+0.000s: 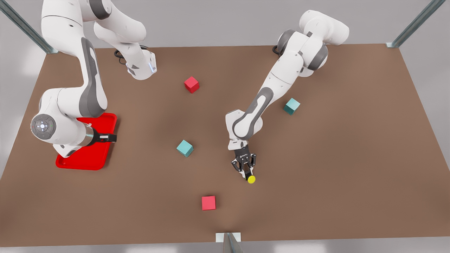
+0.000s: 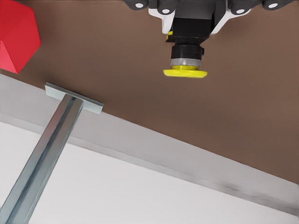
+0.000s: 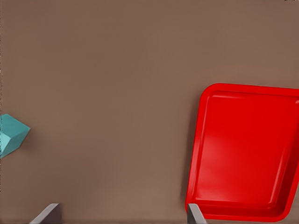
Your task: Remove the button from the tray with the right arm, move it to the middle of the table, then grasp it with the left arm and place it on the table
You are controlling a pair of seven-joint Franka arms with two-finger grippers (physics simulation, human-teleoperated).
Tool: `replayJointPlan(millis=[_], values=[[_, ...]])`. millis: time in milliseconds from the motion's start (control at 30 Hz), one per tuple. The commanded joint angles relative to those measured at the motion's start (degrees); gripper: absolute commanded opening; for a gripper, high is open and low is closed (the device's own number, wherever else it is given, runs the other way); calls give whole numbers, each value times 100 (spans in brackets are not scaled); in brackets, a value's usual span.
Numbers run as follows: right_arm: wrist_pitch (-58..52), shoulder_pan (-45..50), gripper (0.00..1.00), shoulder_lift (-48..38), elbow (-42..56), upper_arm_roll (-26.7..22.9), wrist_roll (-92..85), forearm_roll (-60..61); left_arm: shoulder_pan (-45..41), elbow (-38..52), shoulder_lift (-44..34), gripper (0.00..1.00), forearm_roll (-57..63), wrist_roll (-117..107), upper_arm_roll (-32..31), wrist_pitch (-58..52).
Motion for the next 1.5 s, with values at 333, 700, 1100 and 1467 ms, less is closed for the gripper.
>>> replayJointPlan(millis=[333, 700, 1100, 1467], values=[[11, 13, 100, 101, 0, 1, 317, 0, -88, 0, 20, 31, 243, -1049, 19, -313], [28, 92, 100, 66, 18, 1, 510, 0, -246, 0, 90, 31, 243, -1049, 19, -507], [37, -154, 100, -426, -123, 9, 0, 8, -360, 35, 187, 31, 234, -1049, 10, -717], [125, -137, 100, -259, -70, 9, 35, 8, -431, 44, 213, 31, 243, -1040, 19, -823]])
